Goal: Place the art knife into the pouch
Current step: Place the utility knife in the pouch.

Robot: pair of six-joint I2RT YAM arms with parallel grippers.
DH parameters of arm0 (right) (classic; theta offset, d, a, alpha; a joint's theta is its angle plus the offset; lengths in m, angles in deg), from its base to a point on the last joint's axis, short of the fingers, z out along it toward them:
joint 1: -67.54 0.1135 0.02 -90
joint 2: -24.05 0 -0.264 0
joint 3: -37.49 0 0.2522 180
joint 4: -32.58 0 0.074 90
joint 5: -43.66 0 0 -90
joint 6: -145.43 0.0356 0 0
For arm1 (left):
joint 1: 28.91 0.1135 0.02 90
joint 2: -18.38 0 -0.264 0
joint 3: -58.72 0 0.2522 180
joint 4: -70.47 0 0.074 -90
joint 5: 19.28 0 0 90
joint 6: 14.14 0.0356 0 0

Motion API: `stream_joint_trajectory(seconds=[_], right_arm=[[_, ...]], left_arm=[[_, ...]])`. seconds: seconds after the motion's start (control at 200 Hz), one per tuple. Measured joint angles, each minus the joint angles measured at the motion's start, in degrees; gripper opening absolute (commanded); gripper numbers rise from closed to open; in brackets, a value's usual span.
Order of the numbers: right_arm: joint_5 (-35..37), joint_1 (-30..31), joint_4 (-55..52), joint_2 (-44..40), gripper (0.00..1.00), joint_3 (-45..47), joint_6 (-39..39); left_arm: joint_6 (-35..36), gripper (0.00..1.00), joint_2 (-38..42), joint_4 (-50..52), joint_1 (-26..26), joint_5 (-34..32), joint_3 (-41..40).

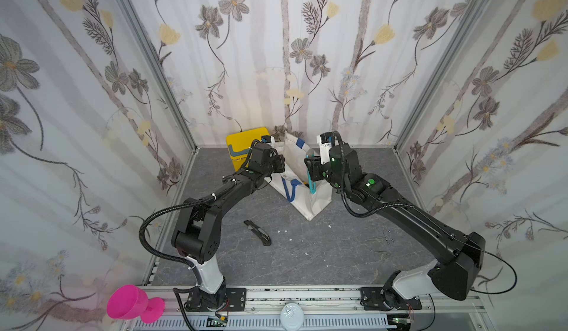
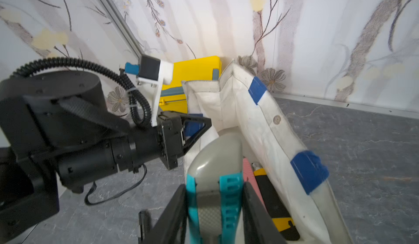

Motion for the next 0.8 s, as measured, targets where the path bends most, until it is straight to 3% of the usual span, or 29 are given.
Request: stream_joint_trajectory(seconds=[0.295, 0.634, 0.804], right_arm=[[2.4, -1.84, 1.31, 13.75, 0.36, -13.81, -3.56], [3.78, -2.71, 1.29, 22.56, 0.37, -14.47, -4.42], [3.13, -3.08, 1.31, 25.42, 0.47, -14.45, -4.11]], left_arm=[[-0.04, 0.0, -0.07, -0.74, -0.22, 0.15, -0.04], [-0.24, 0.0, 1.22, -0.81, -0.48, 0.24, -1.68], [-0.24, 0.0, 1.36, -0.76, -0.48, 0.15, -1.68]])
